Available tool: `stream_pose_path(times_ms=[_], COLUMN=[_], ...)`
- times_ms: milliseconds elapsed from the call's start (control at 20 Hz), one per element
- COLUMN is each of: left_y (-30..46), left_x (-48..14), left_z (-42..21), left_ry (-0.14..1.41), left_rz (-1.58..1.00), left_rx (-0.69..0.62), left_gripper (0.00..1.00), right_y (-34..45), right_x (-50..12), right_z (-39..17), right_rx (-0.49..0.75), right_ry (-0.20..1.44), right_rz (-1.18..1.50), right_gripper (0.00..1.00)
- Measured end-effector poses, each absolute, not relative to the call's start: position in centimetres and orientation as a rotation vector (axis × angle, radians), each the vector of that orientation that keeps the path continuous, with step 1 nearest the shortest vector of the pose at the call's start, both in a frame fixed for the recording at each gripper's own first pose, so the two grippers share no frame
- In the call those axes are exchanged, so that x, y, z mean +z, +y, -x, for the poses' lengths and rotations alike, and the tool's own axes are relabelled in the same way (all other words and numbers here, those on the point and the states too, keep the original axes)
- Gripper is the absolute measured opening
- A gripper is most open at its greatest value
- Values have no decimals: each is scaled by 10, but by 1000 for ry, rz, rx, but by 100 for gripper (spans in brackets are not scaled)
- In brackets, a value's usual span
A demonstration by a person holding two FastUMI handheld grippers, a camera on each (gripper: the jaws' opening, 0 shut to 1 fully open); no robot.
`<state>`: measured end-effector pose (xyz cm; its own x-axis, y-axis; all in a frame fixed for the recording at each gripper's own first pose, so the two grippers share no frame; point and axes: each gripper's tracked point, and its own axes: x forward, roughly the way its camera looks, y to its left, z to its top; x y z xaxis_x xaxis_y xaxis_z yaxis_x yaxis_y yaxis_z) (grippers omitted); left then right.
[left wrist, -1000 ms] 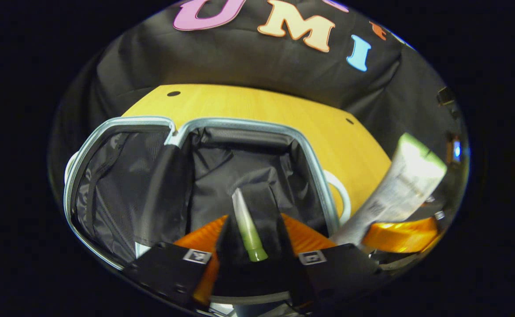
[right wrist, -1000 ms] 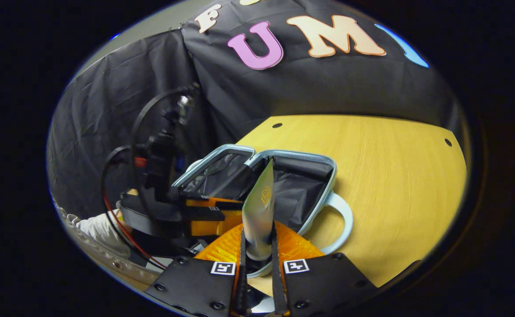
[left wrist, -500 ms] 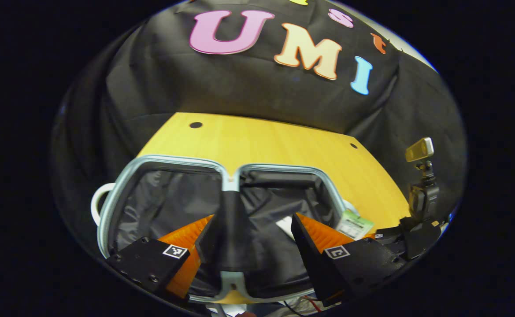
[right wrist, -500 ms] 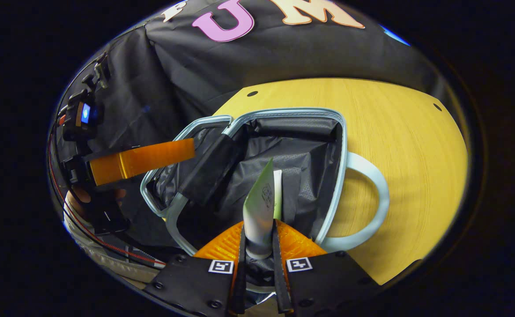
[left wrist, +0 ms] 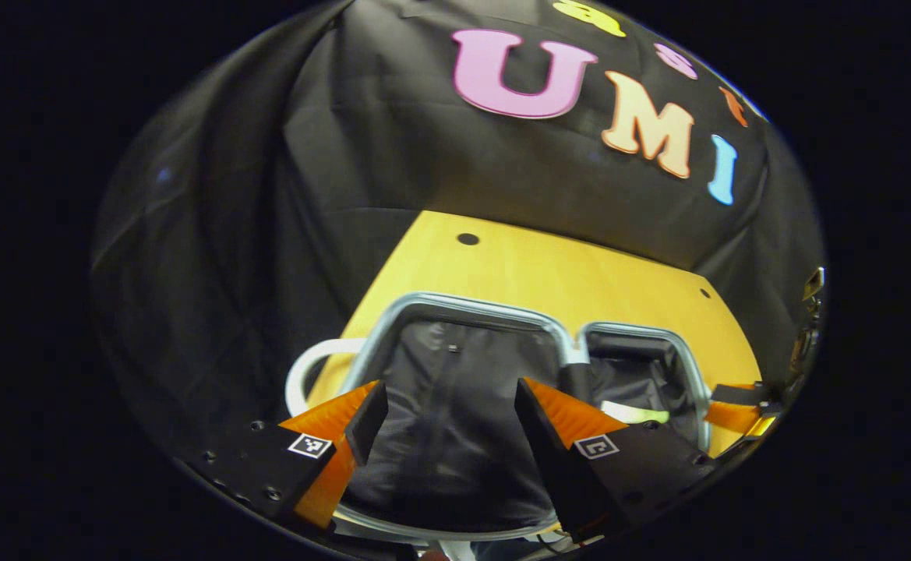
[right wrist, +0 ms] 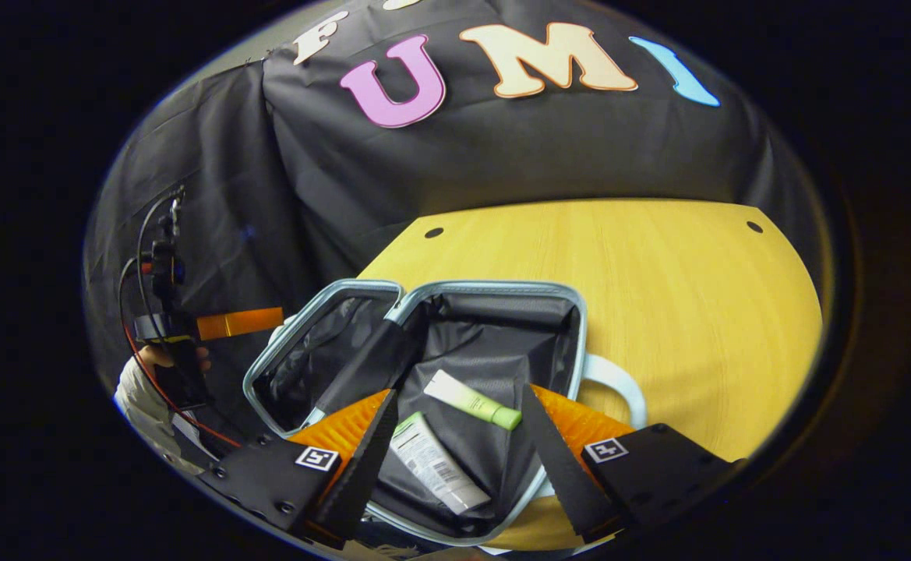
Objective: First open the suitcase, pack the skin care products into it, and then close the suitcase.
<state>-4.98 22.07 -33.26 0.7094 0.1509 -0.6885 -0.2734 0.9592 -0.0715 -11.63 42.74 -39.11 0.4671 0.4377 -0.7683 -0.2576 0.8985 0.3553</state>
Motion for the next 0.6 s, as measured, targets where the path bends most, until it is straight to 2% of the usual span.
stream_pose_path(times_ms=[200, 350, 500, 600], left_y=[292, 329, 346, 350], left_x=[-336, -362, -397, -414], left_z=[57, 63, 65, 67], left_ry=[751, 809, 898, 951], left_rz=[189, 200, 254, 248], left_rx=[351, 400, 408, 394], left_gripper=[96, 96, 96, 92], right_y=[398, 378, 359, 347], right_x=[-377, -364, -356, -354], right_z=[95, 87, 87, 90], right_rx=[339, 277, 226, 195], right_ry=[941, 907, 884, 882], right_rz=[-197, -203, -184, -175], right_gripper=[98, 98, 98, 98])
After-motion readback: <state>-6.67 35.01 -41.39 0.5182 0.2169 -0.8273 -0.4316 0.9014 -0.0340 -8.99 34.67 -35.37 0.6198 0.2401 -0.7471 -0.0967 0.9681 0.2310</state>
